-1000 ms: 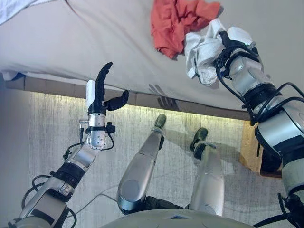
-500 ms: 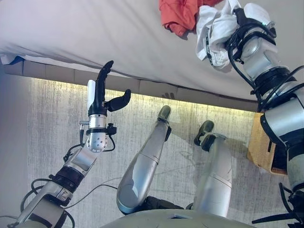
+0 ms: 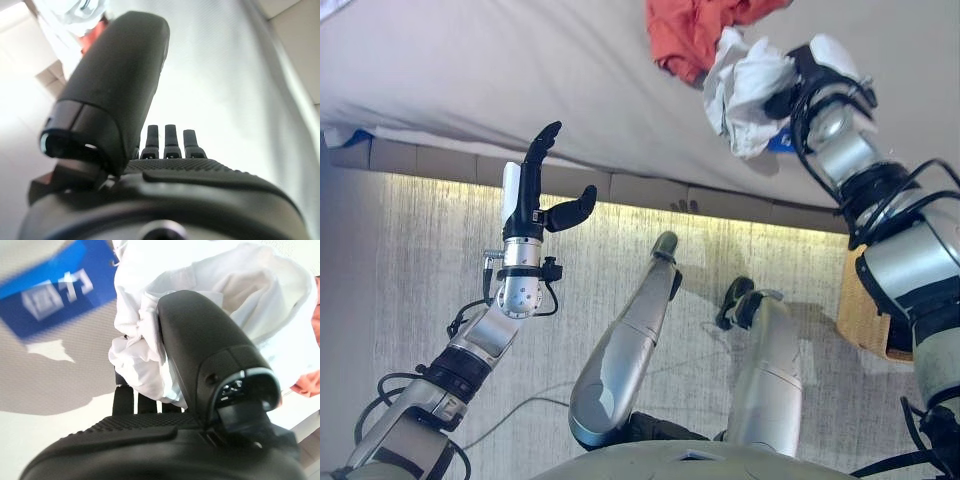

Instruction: Pick up the clothes from the bed and place them into the basket

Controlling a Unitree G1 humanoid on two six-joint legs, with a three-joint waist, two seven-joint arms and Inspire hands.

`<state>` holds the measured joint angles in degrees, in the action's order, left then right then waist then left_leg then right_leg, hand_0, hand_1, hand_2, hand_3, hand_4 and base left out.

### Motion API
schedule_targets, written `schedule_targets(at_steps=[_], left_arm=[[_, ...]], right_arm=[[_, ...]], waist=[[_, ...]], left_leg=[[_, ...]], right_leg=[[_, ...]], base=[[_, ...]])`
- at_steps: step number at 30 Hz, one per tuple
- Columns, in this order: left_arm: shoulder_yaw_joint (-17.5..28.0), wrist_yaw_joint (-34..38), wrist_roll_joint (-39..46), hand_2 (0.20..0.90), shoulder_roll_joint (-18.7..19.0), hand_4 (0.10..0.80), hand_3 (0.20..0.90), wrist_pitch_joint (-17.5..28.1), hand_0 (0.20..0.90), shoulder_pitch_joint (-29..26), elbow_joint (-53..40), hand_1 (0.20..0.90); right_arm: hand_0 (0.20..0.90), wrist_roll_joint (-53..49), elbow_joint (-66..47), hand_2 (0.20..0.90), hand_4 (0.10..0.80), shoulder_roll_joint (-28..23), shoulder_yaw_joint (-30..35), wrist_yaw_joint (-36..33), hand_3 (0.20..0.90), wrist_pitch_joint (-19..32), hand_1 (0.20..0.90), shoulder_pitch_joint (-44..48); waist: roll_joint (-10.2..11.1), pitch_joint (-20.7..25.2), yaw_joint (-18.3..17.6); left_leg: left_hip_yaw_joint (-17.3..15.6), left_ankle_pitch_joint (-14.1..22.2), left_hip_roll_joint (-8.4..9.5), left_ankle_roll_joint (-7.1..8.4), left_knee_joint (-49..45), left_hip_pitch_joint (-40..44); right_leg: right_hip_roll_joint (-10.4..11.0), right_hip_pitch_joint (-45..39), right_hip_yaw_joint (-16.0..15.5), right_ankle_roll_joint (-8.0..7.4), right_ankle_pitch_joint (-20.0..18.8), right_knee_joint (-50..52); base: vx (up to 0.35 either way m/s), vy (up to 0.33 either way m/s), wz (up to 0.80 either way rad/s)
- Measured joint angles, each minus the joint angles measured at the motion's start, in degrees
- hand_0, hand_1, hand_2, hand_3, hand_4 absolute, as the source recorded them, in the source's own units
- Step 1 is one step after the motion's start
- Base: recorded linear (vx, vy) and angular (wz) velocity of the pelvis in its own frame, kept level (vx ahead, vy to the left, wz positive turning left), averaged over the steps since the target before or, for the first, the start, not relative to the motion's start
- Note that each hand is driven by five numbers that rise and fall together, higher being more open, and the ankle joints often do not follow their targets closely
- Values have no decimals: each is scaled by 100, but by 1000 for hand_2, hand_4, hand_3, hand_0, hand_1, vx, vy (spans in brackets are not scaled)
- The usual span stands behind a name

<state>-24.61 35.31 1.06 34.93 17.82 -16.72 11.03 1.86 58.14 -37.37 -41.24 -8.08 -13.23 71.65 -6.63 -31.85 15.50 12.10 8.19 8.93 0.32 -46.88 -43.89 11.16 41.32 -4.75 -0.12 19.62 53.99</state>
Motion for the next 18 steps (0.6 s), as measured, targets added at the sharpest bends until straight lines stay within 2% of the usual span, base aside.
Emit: schedule_targets(at_steps=[2, 4, 9, 12, 13, 15, 17, 18], left_arm=[[5, -29, -1, 900, -2, 800, 900, -6, 900, -12, 1, 900], [26, -74, -1, 900, 3, 800, 900, -10, 900, -14, 1, 900], [219, -116, -1, 900, 78, 800, 900, -55, 900, -1, 1, 900], [579, -224, 0, 900, 218, 800, 900, -154, 900, 131, 49, 900], [668, -252, -2, 900, 263, 800, 900, -155, 900, 155, 60, 900], [768, -317, -4, 900, 323, 800, 900, -174, 900, 140, 66, 900], [770, -391, -5, 900, 344, 800, 900, -262, 900, 140, 74, 900], [770, -451, -4, 900, 334, 800, 900, -271, 900, 165, 104, 900]], right_arm=[[300, -100, -114, 300, 100, -74, 28, 2, 200, -1, 300, -209], [300, -143, -354, 300, 100, -247, 91, 2, 200, 2, 300, -448], [300, -389, -1052, 300, 100, -604, 715, -9, 200, 16, 300, -902], [300, -517, -1991, 300, 100, -749, 1296, -22, 200, 80, 300, -1524], [300, -516, -2157, 300, 100, -762, 1465, -24, 200, 110, 300, -1715], [300, -513, -2464, 300, 100, -851, 1778, 0, 200, 124, 300, -2066], [300, -511, -2633, 300, 100, -882, 2076, 59, 200, 128, 300, -2367], [300, -511, -2692, 300, 100, -902, 2274, 124, 200, 127, 300, -2592]], waist=[[27, -16, -46], [46, -14, -104], [356, 5, -375], [760, 83, -640], [887, 152, -665], [1076, 250, -841], [1171, 324, -988], [1240, 504, -1073]], left_leg=[[-149, -19, -41, 8, 105, 342], [-272, 30, -91, -66, 257, 730], [-531, 37, -212, -147, 785, 1524], [-823, -60, -406, -160, 1509, 2221], [-928, -90, -480, -178, 1712, 2395], [-1091, -135, -644, -170, 2134, 2777], [-1205, -265, -706, -158, 2497, 3143], [-1365, -282, -768, -157, 2767, 3315]], right_leg=[[-2, -338, 82, -71, -134, -184], [-6, -766, 132, -138, -173, -473], [3, -1524, 268, -236, -344, -1160], [-13, -2125, 297, -293, -576, -1951], [-45, -2264, 315, -377, -698, -2184], [-193, -2633, 404, -421, -1010, -2815], [-294, -2973, 478, -513, -1293, -3288], [-332, -3087, 617, -532, -1427, -3619]], base=[[7, 17, -25], [84, -6, -29], [71, -28, -26], [74, -46, -45], [70, -64, -57], [84, -62, -55], [91, -37, -54], [108, -11, -63]])
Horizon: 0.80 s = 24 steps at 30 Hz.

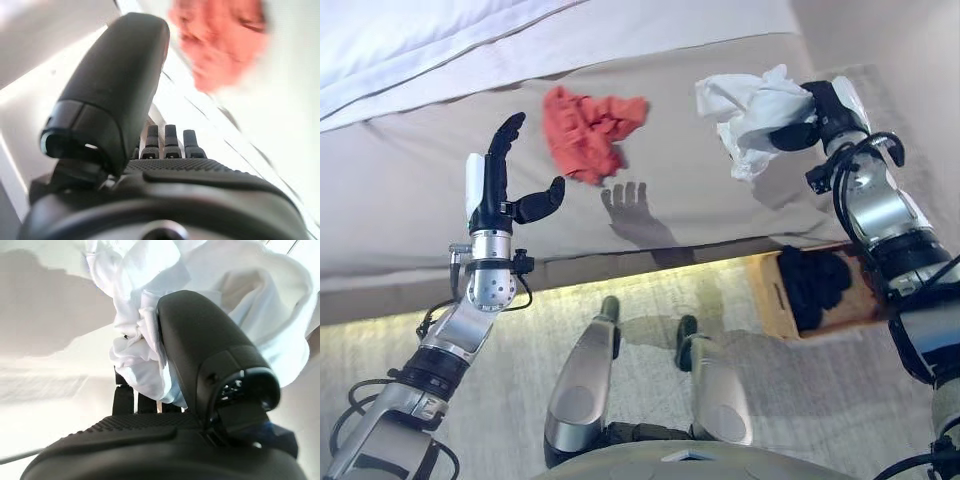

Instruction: Pick up the clothes from the bed and place them into the basket

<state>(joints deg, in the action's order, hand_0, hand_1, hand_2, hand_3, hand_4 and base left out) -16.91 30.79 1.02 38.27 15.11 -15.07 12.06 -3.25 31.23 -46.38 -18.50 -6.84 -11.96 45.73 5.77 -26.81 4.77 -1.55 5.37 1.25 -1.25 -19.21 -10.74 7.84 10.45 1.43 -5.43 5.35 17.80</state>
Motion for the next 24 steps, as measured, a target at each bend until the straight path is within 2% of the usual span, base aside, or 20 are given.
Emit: schedule_targets(at_steps=[1, 3, 5, 6, 8, 13, 16, 19, 20, 21, 22, 23, 24], left_arm=[[4, -29, 2, 900, -14, 800, 900, -28, 900, -1, 26, 900], [8, -126, 0, 900, -111, 800, 900, -38, 900, -22, 142, 900], [12, -153, 1, 900, -232, 800, 900, -38, 900, -23, 256, 900], [13, -200, 1, 900, -329, 800, 900, -51, 900, -39, 337, 900], [8, -283, 0, 900, -474, 800, 900, -107, 900, -15, 413, 900], [-8, -406, 0, 900, -528, 800, 900, -114, 900, 48, 537, 900], [-33, -504, -6, 900, -635, 800, 900, -112, 900, 47, 611, 900], [-119, -593, -22, 900, -734, 800, 900, -112, 900, 55, 749, 900], [-123, -597, -22, 900, -772, 800, 900, -112, 900, 48, 801, 900], [-125, -597, -22, 900, -825, 800, 900, -112, 900, 48, 874, 900], [-132, -601, -21, 900, -839, 800, 900, -112, 900, 87, 933, 900], [-129, -600, -20, 900, -798, 800, 900, -112, 900, 98, 931, 900], [-104, -599, -21, 900, -805, 800, 900, -117, 900, 100, 959, 900]], right_arm=[[300, 6, -177, 300, 100, -31, 279, 90, 200, -1, 300, -268], [300, 21, -326, 300, 100, -202, 547, 179, 200, -10, 300, -705], [300, 43, -352, 300, 100, -315, 703, 275, 200, -46, 300, -1004], [300, 59, -374, 300, 100, -439, 768, 313, 200, -105, 300, -1242], [300, 85, -442, 300, 100, -442, 1164, 385, 200, -114, 300, -1883], [300, 136, -389, 300, 100, -461, 1332, 487, 200, -319, 300, -2702], [300, 124, -164, 300, 100, -452, 1328, 557, 200, -336, 300, -2795], [300, 107, 174, 300, 100, -448, 1315, 661, 200, -339, 300, -2801], [300, 105, 265, 300, 100, -435, 1312, 726, 200, -339, 300, -2801], [300, 105, 289, 300, 100, -436, 1311, 768, 200, -342, 300, -2802], [300, 97, 290, 300, 100, -438, 1310, 819, 200, -376, 300, -2822], [300, 94, 288, 300, 100, -432, 1310, 843, 200, -402, 300, -2825], [300, 99, 303, 300, 100, -431, 1334, 844, 200, -450, 300, -2820]], waist=[[15, 71, -151], [68, 280, -452], [60, 495, -604], [63, 620, -791], [35, 858, -951], [5, 1300, -1322], [-74, 1356, -1405], [-229, 1439, -1440], [-295, 1430, -1439], [-429, 1429, -1432], [-463, 1478, -1454], [-370, 1521, -1422], [-285, 1571, -1435]], left_leg=[[-54, -86, -21, 6, 247, 211], [-235, -174, -42, 14, 638, 577], [-344, -184, -52, 20, 886, 764], [-443, -188, -81, 25, 1002, 928], [-536, -246, -148, 113, 1374, 1285], [-675, -429, -245, 231, 1879, 1744], [-684, -508, -258, 306, 1878, 1822], [-681, -581, -321, 289, 2037, 1939], [-684, -708, -371, 156, 2151, 2007], [-673, -783, -497, 55, 2198, 1999], [-687, -785, -519, 58, 2227, 2004], [-696, -782, -446, 62, 2268, 2027], [-648, -728, -355, 145, 2341, 2042]], right_leg=[[-66, -225, 93, -30, -149, -319], [-61, -513, 219, -47, -319, -744], [-71, -642, 293, -39, -356, -940], [-87, -757, 348, -20, -372, -1068], [-171, -1039, 418, -6, -468, -1369], [-276, -1347, 498, -3, -471, -1683], [-280, -1408, 560, -2, -472, -1689], [-362, -1422, 557, -3, -472, -1628], [-441, -1287, 561, -6, -466, -1355], [-600, -920, 550, -39, -370, -862], [-613, -1012, 566, 12, -481, -1592], [-520, -1088, 575, 41, -801, -2013], [-398, -1171, 546, 86, -975, -2264]], base=[[115, -18, -62], [100, -21, -48], [69, -52, -37], [61, -76, -26], [30, -65, -26], [-21, -60, -20], [2, -52, -13], [5, -48, 0], [7, -69, -6], [4, -60, -1], [3, -48, -4], [13, -67, 13], [16, -64, 11]])
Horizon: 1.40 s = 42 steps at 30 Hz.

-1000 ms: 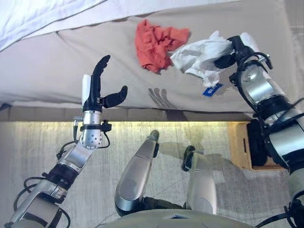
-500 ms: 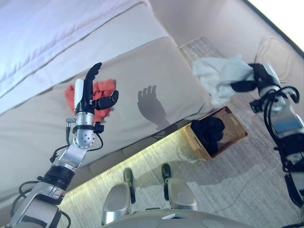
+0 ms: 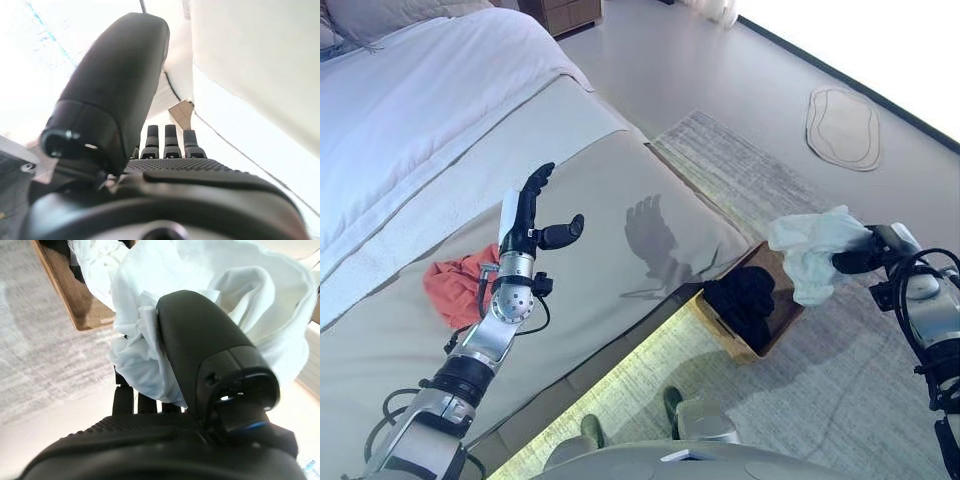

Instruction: Pick up the clothes from the bed and place them into the basket

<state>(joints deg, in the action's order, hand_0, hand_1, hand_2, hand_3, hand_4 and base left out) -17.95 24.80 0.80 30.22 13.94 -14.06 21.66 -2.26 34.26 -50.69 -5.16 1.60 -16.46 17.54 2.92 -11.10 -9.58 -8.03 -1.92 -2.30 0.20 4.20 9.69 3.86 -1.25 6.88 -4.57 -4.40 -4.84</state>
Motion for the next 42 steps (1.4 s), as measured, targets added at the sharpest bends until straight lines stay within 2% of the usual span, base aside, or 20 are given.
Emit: schedule_targets(at_steps=[3, 8, 13, 18, 19, 20, 26, 42], left_arm=[[-13, -58, -29, 900, -50, 800, 900, -2, 900, 106, -2, 900], [-23, -110, -43, 900, -34, 800, 900, -2, 900, 130, -5, 900], [-31, -109, -47, 900, -9, 800, 900, -2, 900, 123, -14, 900], [-31, -44, -46, 900, -9, 800, 900, -1, 900, 125, -15, 900], [-30, -19, -44, 900, -9, 800, 900, -1, 900, 125, -16, 900], [-31, -6, -44, 900, -9, 800, 900, -1, 900, 125, -21, 900], [-32, 16, -45, 900, -33, 800, 900, 3, 900, 130, -24, 900], [-31, 87, -44, 900, -124, 800, 900, 9, 900, 213, -24, 900]], right_arm=[[300, -11, 190, 300, 100, 23, -92, 33, 200, -102, 300, 11], [300, -12, 440, 300, 100, 25, -92, 21, 200, -120, 300, 14], [300, -104, 827, 300, 100, 22, -92, 19, 200, -132, 300, 152], [300, -106, 1105, 300, 100, 26, -91, 21, 200, -270, 300, 161], [754, -106, 1122, 754, 630, 27, -92, 25, 730, -295, 754, 161], [900, -106, 1129, 900, 800, 26, -92, 25, 900, -300, 900, 161], [900, -92, 1157, 900, 800, 25, -91, 10, 900, -287, 900, 162], [900, 172, 1114, 900, 800, 14, -9, -25, 900, -287, 900, 268]], waist=[[-67, -1, 35], [-133, -10, 136], [-282, -79, 134], [-549, -234, 158], [-616, -255, 162], [-678, -288, 160], [-908, -374, 68], [-918, -382, -5]], left_leg=[[-30, -120, -120, 186, 32, -19], [-25, -103, -295, 219, 85, -87], [8, -30, -309, 303, 86, -393], [25, -8, -253, 276, 89, -529], [20, -7, -251, 275, 91, -549], [10, -8, -251, 275, 90, -550], [-17, -16, -266, 279, 86, -523], [-25, -14, -260, 281, 88, -341]], right_leg=[[-101, -30, -111, 51, -46, -33], [-283, 45, -165, 86, -68, -34], [-286, 326, -238, 142, -118, -36], [-221, 440, -258, 117, -136, -37], [-217, 466, -255, 113, -142, -37], [-218, 477, -252, 123, -156, -37], [-233, 468, -252, 161, -189, -35], [-229, 298, -229, 135, -191, -37]], base=[[15, -72, 14], [-24, -63, 5], [-34, -25, 9], [9, 24, 6], [23, 51, -3], [23, 57, -5], [51, 54, -3], [41, 30, 0]])
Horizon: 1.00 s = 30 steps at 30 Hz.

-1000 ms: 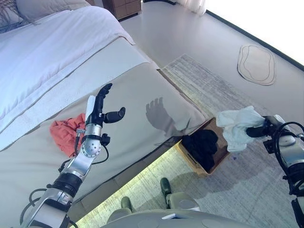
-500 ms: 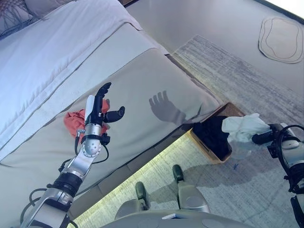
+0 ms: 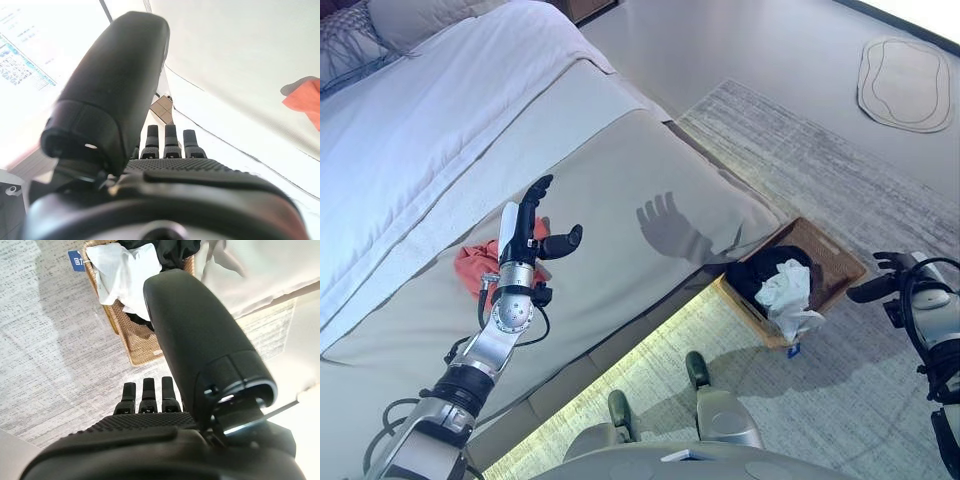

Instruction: Pick up the clothes from the bed and place them into the basket

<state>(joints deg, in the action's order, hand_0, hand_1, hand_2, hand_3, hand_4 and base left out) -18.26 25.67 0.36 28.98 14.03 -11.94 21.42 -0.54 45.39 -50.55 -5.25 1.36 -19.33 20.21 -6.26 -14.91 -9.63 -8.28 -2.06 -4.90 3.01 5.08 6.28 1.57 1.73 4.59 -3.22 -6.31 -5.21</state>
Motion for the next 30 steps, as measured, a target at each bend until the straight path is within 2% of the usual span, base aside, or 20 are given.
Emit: schedule_targets(at_steps=[7, 12, 20, 25, 30], left_arm=[[0, 3, 2, 900, -157, 800, 900, 0, 900, 88, 0, 900], [2, 3, 1, 900, -208, 800, 900, -1, 900, 115, 3, 900], [3, -6, -44, 900, -352, 800, 900, -6, 900, 229, 29, 900], [6, 0, -60, 900, -346, 800, 900, -15, 900, 286, 272, 900], [39, 10, -223, 900, -301, 800, 900, -16, 900, 647, 307, 900]], right_arm=[[900, 123, -289, 900, 800, -8, -1, -2, 900, 38, 900, 0], [900, 354, -931, 900, 800, -53, -82, 52, 900, 137, 900, 15], [900, 654, -1199, 900, 800, 15, -776, -5, 900, 70, 900, 667], [900, 867, -1183, 900, 800, 254, -1239, -287, 900, 63, 900, 1287], [900, 857, -1184, 900, 800, 550, -1447, -370, 900, 66, 900, 1483]], waist=[[1, -1, 8], [1, 0, 69], [17, -2, 634], [43, 6, 982], [140, 48, 1303]], left_leg=[[35, 3, -2, -4, 1, -2], [147, -12, -6, 3, -2, 9], [494, -71, -7, 41, -4, -17], [730, -134, 20, 49, -5, -101], [998, -179, 35, 62, -5, -172]], right_leg=[[0, -8, -10, -12, 7, 0], [3, -73, -96, 6, -8, 1], [38, -202, -427, 8, -5, 1], [86, -236, -668, 8, -3, 0], [117, -309, -910, 37, 46, 0]], base=[[36, 7, 1], [22, 6, 8], [21, 11, 22], [49, 46, 25], [36, 32, 28]])
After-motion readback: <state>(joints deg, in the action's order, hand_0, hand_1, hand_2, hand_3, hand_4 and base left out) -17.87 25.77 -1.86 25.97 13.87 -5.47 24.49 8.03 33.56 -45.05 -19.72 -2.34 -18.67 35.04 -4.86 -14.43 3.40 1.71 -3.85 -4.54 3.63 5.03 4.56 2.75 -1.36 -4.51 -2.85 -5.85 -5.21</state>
